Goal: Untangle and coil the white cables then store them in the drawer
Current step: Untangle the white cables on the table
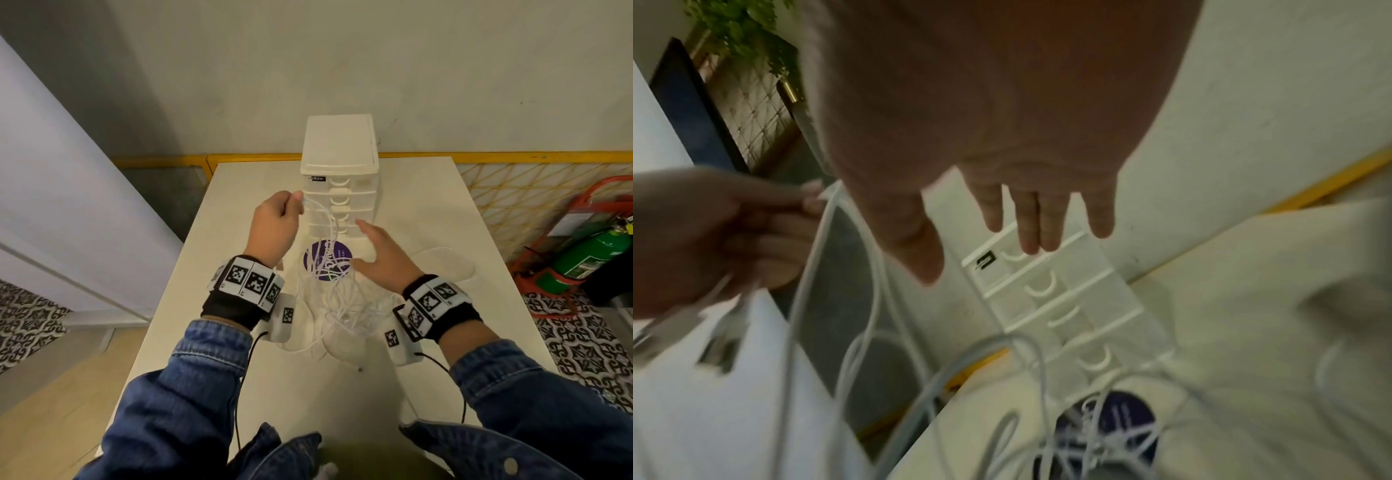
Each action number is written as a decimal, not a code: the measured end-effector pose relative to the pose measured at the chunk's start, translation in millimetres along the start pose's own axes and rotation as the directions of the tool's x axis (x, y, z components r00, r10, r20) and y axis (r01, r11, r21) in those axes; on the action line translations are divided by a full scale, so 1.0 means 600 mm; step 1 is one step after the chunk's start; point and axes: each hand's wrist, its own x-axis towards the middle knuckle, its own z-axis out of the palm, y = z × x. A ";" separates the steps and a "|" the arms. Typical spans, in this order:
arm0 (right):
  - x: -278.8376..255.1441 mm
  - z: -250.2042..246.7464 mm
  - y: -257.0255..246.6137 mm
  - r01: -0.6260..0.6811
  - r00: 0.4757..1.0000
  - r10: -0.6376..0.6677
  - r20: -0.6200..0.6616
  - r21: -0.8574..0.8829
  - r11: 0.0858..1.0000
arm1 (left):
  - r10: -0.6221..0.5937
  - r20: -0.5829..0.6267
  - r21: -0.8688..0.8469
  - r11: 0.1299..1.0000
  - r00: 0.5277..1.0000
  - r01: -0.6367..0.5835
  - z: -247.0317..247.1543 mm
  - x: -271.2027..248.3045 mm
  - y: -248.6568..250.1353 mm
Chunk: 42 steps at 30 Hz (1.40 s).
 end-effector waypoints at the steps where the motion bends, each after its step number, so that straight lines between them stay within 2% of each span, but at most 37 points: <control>1: 0.000 0.015 0.000 -0.024 0.995 0.026 0.091 -0.023 0.999 | 0.021 -0.004 -0.033 0.999 1.000 -0.021 0.000 0.001 0.007; 3: -0.004 0.042 0.023 -0.085 0.966 0.114 0.232 -0.130 0.988 | 0.030 -0.069 -0.090 0.995 0.997 -0.036 -0.013 0.009 0.019; 5: -0.014 0.055 0.061 -0.130 0.946 0.190 0.264 -0.228 0.965 | -0.011 -0.180 -0.115 0.993 0.984 -0.010 -0.036 0.023 0.017; 7: -0.027 0.054 0.091 -0.162 0.932 0.237 0.275 -0.268 0.950 | -0.098 -0.314 -0.163 0.986 0.944 0.048 -0.064 0.041 0.000; 9: -0.039 0.052 0.108 -0.200 0.927 0.264 0.268 -0.242 0.949 | -0.218 -0.421 -0.244 0.962 0.881 0.122 -0.089 0.056 -0.015; 11: -0.045 0.051 0.118 -0.247 0.938 0.285 0.199 -0.194 0.949 | -0.294 -0.463 -0.304 0.939 0.836 0.162 -0.104 0.066 -0.024; 14: -0.041 0.022 0.140 -0.327 0.942 0.336 0.027 -0.160 0.931 | -0.327 -0.502 -0.280 0.937 0.800 0.208 -0.119 0.066 -0.035; 18: -0.050 -0.051 0.191 -0.464 0.878 0.426 -0.217 -0.174 0.868 | -0.403 -0.583 -0.300 0.914 0.706 0.273 -0.148 0.062 -0.063; 19: -0.051 -0.061 0.198 -0.489 0.862 0.441 -0.251 -0.177 0.854 | -0.398 -0.579 -0.284 0.916 0.712 0.282 -0.147 0.060 -0.068; 20: -0.050 -0.064 0.197 -0.500 0.854 0.449 -0.262 -0.178 0.847 | -0.385 -0.548 -0.261 0.922 0.743 0.285 -0.139 0.057 -0.067; 23: -0.029 -0.051 0.156 -0.452 0.881 0.397 -0.256 -0.216 0.865 | -0.271 -0.357 -0.138 0.962 0.894 0.237 -0.087 0.043 -0.038; 24: -0.021 -0.047 0.135 -0.384 0.909 0.315 -0.273 -0.260 0.886 | -0.209 -0.280 -0.085 0.978 0.937 0.192 -0.068 0.037 -0.027; 26: -0.009 -0.045 0.089 -0.191 0.939 0.085 -0.334 -0.299 0.935 | -0.108 -0.132 0.002 0.994 0.985 0.109 -0.036 0.028 -0.004; 28: -0.002 -0.039 0.037 0.022 0.948 -0.077 -0.309 -0.178 0.984 | -0.031 -0.008 0.020 0.999 0.999 0.031 -0.014 0.021 0.015; 29: 0.001 -0.031 0.010 0.094 0.965 -0.107 -0.238 -0.065 0.993 | 0.006 0.045 0.009 1.000 0.999 -0.007 -0.005 0.018 0.023; 30: 0.002 -0.020 -0.016 0.109 0.987 -0.102 -0.128 0.052 0.993 | 0.042 0.089 -0.013 0.999 0.995 -0.041 0.001 0.014 0.033; 32: 0.002 0.008 -0.053 0.060 0.996 -0.074 0.048 0.252 0.966 | 0.099 0.153 -0.075 0.993 0.983 -0.088 0.013 0.006 0.053; 34: 0.003 0.034 -0.068 0.059 0.995 -0.088 0.053 0.410 0.910 | 0.113 0.200 -0.137 0.987 0.973 -0.086 0.020 0.002 0.067; 36: 0.006 0.045 -0.069 0.075 0.994 -0.105 0.037 0.482 0.873 | 0.119 0.244 -0.206 0.976 0.962 -0.069 0.019 0.000 0.074; 39: 0.006 0.050 -0.058 0.028 0.981 -0.116 0.157 0.473 0.880 | 0.119 0.210 -0.276 0.959 0.970 -0.057 0.006 0.001 0.076; 40: 0.004 0.051 -0.048 0.016 0.973 -0.100 0.209 0.370 0.929 | 0.099 0.154 -0.293 0.955 0.983 -0.051 -0.003 0.005 0.077; 42: 0.001 0.059 -0.011 0.014 0.950 -0.030 0.312 0.052 0.999 | 0.029 0.000 -0.343 0.939 1.000 -0.027 -0.027 0.020 0.074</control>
